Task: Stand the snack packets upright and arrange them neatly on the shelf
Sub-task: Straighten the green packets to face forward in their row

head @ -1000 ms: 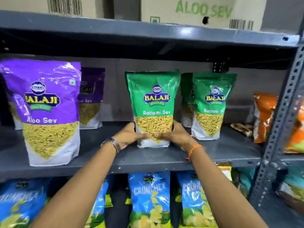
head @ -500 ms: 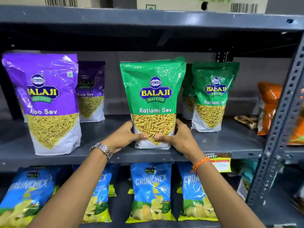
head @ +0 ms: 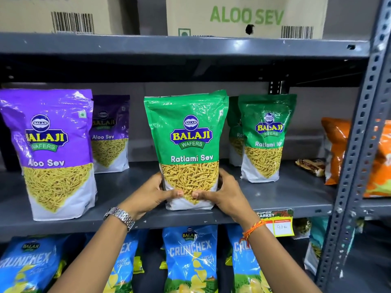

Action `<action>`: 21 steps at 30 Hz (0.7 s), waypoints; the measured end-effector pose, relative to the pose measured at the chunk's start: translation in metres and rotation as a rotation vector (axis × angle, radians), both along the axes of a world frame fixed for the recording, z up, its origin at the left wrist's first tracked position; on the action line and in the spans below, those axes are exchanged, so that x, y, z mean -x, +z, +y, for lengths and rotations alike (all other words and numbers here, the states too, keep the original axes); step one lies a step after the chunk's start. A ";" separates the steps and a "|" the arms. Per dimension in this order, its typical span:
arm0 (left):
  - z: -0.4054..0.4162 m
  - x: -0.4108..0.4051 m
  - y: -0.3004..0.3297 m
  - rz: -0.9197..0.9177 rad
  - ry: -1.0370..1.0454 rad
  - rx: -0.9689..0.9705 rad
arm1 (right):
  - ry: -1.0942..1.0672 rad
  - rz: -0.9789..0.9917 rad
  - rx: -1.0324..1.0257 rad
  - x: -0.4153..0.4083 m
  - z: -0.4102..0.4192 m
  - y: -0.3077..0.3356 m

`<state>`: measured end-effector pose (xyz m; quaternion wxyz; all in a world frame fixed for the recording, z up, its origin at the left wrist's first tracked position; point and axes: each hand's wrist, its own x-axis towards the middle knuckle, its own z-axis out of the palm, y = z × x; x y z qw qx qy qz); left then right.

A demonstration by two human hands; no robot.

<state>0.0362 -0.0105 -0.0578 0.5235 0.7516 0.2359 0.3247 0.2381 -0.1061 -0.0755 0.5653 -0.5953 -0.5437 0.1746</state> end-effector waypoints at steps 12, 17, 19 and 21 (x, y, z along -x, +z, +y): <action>-0.145 -0.070 0.004 -0.692 0.482 -0.321 | -0.400 0.212 -0.178 -0.142 -0.064 0.049; -0.122 -0.199 0.032 -0.089 0.145 -0.175 | -0.316 0.188 0.001 -0.197 -0.033 0.047; -0.091 -0.230 0.042 -0.055 0.102 -0.077 | -0.212 0.178 0.042 -0.204 -0.019 0.040; -0.054 -0.250 0.039 -0.007 0.027 -0.016 | -0.140 0.160 0.050 -0.218 -0.002 0.027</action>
